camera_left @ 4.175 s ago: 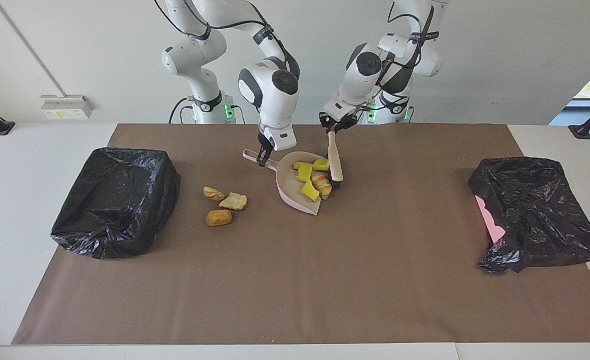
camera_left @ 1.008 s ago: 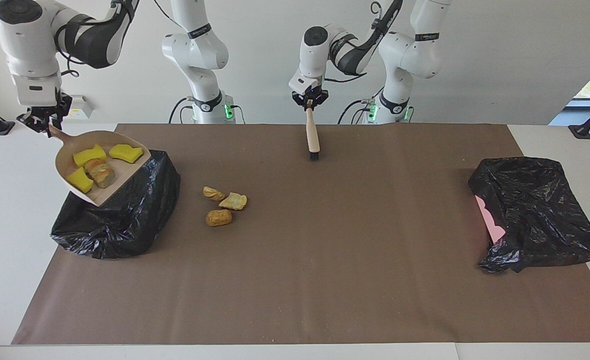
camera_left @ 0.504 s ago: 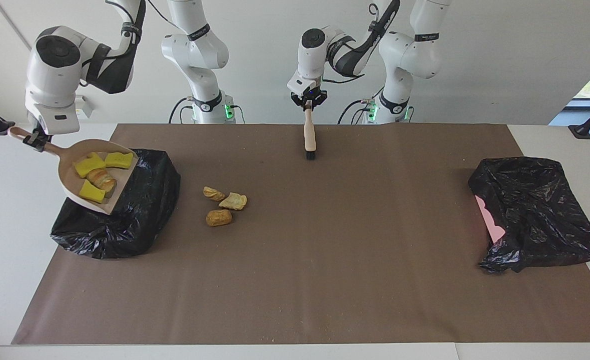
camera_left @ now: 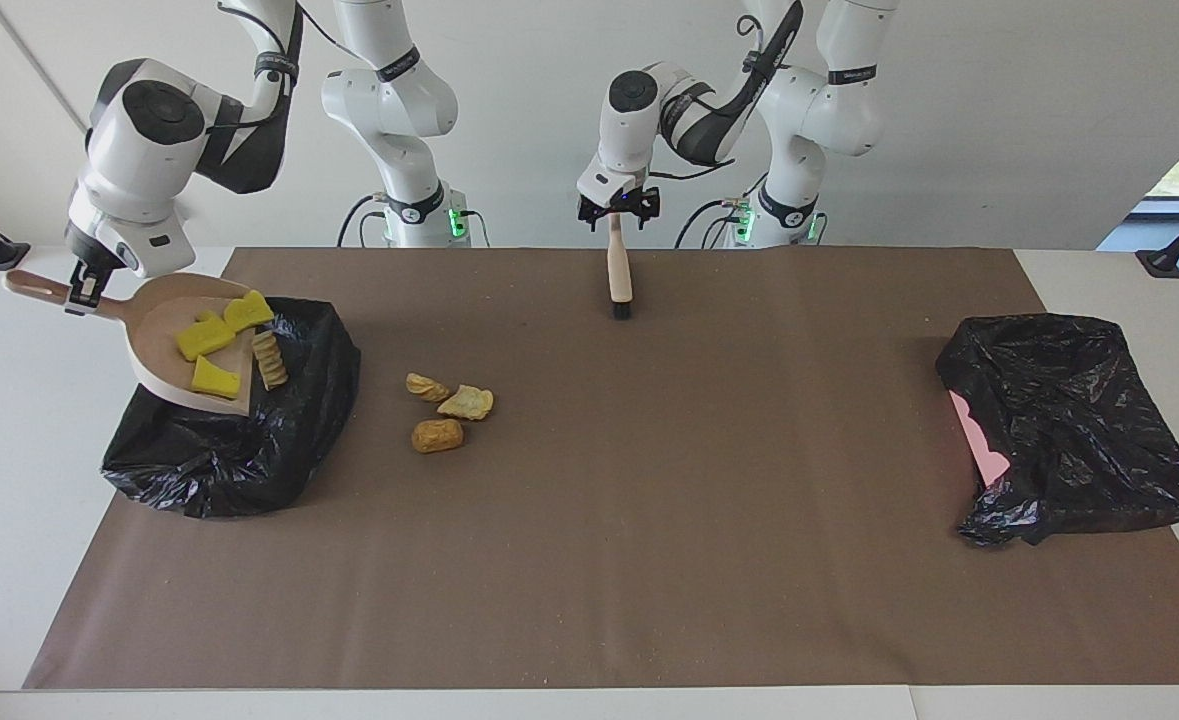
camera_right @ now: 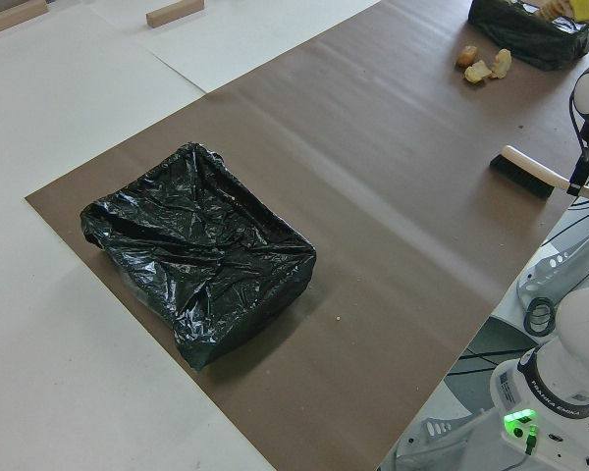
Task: Sweep and dump trash in bin
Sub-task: 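Tip the dustpan into the bag while the left gripper sets down the brush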
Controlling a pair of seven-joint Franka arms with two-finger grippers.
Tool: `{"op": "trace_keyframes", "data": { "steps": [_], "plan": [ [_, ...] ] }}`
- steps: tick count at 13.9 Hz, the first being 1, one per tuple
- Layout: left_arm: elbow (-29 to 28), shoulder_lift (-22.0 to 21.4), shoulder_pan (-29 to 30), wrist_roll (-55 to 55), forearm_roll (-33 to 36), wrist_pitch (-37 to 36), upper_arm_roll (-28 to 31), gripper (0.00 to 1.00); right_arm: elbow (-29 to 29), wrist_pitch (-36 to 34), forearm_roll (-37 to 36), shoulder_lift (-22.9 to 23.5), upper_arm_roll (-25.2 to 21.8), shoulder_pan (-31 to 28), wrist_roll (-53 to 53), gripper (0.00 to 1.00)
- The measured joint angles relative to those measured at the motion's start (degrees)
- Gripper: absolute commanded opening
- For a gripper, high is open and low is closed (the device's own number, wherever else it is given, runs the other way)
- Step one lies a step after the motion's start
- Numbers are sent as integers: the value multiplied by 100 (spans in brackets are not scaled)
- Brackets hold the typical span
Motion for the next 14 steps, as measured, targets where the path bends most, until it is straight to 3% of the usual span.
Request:
{"op": "trace_keyframes", "data": {
  "steps": [6, 10, 14],
  "plan": [
    [1086, 2, 1465, 1265, 937, -470, 56, 100, 0, 57, -818, 0, 1, 101, -37, 0],
    [2055, 110, 2471, 2173, 1003, -1083, 73, 100, -37, 59, -1424, -3, 2, 263, -64, 0],
    [2842, 444, 3013, 2581, 1267, -1477, 75, 100, -125, 40, -1628, -60, 4, 401, -64, 0]
  ]
}}
